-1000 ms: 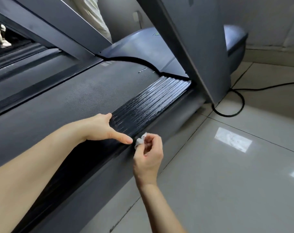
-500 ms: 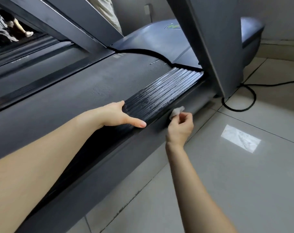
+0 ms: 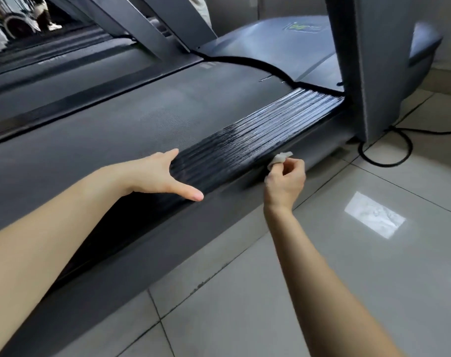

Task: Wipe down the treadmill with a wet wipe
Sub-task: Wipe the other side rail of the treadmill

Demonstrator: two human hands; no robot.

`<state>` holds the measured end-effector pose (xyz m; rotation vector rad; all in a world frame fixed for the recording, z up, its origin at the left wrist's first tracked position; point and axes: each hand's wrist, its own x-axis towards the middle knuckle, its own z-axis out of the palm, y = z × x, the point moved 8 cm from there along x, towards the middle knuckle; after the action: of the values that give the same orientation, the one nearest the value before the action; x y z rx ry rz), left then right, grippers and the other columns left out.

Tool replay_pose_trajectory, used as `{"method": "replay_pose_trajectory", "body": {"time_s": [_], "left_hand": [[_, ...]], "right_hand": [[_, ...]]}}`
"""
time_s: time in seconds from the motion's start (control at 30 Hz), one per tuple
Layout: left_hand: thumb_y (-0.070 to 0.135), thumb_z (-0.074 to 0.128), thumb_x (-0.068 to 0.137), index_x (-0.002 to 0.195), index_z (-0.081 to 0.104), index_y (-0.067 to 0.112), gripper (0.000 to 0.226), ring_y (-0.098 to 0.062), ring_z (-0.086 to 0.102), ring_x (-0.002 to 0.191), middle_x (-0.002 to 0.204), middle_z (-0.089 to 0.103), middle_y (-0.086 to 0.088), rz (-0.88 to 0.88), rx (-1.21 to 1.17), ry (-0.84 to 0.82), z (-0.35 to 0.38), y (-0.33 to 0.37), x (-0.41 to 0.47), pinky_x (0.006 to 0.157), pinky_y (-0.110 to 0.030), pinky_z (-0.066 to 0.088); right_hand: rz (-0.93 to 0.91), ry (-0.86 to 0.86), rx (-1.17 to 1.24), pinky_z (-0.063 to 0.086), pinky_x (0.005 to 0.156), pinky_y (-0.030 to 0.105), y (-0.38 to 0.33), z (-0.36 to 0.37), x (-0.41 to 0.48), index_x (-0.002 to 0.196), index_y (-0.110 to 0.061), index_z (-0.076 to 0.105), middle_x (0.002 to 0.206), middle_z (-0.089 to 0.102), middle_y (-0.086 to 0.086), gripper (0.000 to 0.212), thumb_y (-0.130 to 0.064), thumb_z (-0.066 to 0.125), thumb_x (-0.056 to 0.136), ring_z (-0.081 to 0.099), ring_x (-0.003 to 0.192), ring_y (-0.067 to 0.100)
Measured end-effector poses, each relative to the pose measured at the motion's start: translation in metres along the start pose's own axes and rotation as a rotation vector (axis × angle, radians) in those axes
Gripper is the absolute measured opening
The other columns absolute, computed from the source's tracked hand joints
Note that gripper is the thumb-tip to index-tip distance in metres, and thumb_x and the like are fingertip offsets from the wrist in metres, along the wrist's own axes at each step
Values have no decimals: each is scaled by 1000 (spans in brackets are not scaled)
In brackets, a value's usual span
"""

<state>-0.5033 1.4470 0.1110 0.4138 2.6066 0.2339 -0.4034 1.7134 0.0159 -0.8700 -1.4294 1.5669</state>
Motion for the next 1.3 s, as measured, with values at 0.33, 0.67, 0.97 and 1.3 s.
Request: {"method": "replay_pose_trajectory", "body": {"time_s": [0.33,0.67,0.97,1.3], "left_hand": [[93,79,40,159,26,32,144,-18,37,146,159,38,6,71,4,118,-2,-15,-2,122,-44,30],[84,80,48,164,15,29,144,-17,27,153,166,26,5,42,-26,96,0,-8,-11,123,-40,24],[68,86,59,162,18,30,129,-17,30,150,164,30,5,32,0,63,-5,11,-17,115,-35,27],[67,87,57,162,20,32,128,-14,30,150,163,30,8,10,-45,54,-3,9,-19,116,-34,26]], "right_hand": [[-48,-361,34,48,66,33,19,39,-176,81,-15,49,75,64,-6,17,-14,59,94,60,70,15],[164,126,45,56,84,46,37,-4,12,81,-21,51,76,62,-6,25,-36,56,101,64,75,17],[435,-205,192,40,66,18,60,33,-180,92,-9,45,81,56,-6,13,-7,42,104,51,67,0],[463,117,284,46,75,32,95,14,-13,84,-20,47,86,64,-6,20,-15,47,103,57,78,16]]}}
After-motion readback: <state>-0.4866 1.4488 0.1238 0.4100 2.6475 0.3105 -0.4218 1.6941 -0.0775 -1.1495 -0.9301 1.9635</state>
